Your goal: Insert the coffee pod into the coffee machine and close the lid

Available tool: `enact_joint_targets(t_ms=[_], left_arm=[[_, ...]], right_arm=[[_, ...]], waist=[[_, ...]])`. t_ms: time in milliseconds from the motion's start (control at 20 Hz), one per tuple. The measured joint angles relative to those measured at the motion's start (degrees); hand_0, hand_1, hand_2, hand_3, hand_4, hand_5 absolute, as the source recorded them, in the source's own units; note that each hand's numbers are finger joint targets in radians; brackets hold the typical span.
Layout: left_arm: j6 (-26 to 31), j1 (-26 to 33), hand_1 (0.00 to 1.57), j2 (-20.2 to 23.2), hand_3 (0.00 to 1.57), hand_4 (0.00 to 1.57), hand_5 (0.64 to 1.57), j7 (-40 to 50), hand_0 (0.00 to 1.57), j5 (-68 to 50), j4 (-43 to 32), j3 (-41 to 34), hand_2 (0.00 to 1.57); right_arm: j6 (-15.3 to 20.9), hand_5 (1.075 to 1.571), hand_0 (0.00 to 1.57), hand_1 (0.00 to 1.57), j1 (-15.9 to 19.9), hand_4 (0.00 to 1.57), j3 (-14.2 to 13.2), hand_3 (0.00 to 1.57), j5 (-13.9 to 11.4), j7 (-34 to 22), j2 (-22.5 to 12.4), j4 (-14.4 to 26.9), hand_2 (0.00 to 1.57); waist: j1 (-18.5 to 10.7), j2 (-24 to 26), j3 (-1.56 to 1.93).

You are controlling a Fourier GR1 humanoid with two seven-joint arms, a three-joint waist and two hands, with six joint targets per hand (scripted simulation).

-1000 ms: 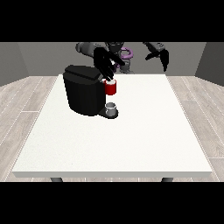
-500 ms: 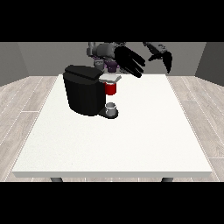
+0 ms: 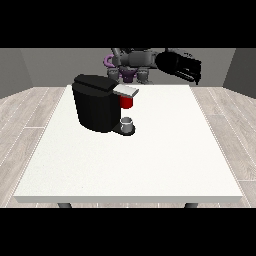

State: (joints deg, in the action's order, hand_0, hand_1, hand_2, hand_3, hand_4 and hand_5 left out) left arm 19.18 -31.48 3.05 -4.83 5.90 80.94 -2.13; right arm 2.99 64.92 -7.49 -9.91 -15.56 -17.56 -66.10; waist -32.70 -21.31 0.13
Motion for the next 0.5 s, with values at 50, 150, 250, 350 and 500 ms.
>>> enact_joint_targets(t_ms=[50, 150, 250, 350, 500], left_arm=[[0.01, 0.25, 0.0, -0.03, 0.0, 0.34, 1.571, -0.11, 0.0, -0.07, -0.01, -0.01, 0.0], [0.31, 1.39, 0.0, 0.47, 0.0, 0.33, 1.571, -0.55, 0.0, -0.45, 0.21, -0.48, 0.0], [0.09, 3.15, 0.0, 0.38, 0.0, 0.26, 1.571, -0.72, 0.0, -0.59, 0.35, -0.68, 0.0], [-0.17, 4.2, 0.0, 0.57, 0.0, 0.27, 1.571, -0.76, 0.0, -0.58, -0.09, -1.1, 0.0], [-0.76, 7.49, 0.0, 0.59, 0.0, 0.27, 1.571, -0.91, 0.0, -0.8, -0.4, -1.84, 0.0]], right_arm=[[-0.24, 1.571, 0.0, 0.0, 0.65, 0.0, 0.25, 0.0, 0.1, 0.69, 0.4, 0.52, 0.0], [-0.09, 1.571, 0.0, 0.0, -0.08, 0.0, 0.98, 0.0, 0.31, 3.13, 2.23, 0.85, 0.0], [-0.41, 1.571, 0.0, 0.0, -1.2, 0.17, 2.1, 0.0, 0.41, 5.31, 4.01, 1.22, 0.0], [-0.73, 1.571, 0.0, 0.0, -2.22, 0.18, 3.55, 0.0, 0.62, 7.53, 6.27, 0.73, 0.0], [-0.82, 1.571, 0.0, 0.0, -6.43, 0.26, 6.08, 0.0, 0.87, 10.97, 10.39, -0.11, 0.0]], waist=[[0.19, 0.08, -0.04], [1.22, 0.78, -0.08], [2.57, 2.26, -0.11], [4.58, 3.64, -0.11], [7.72, 6.92, -0.12]])
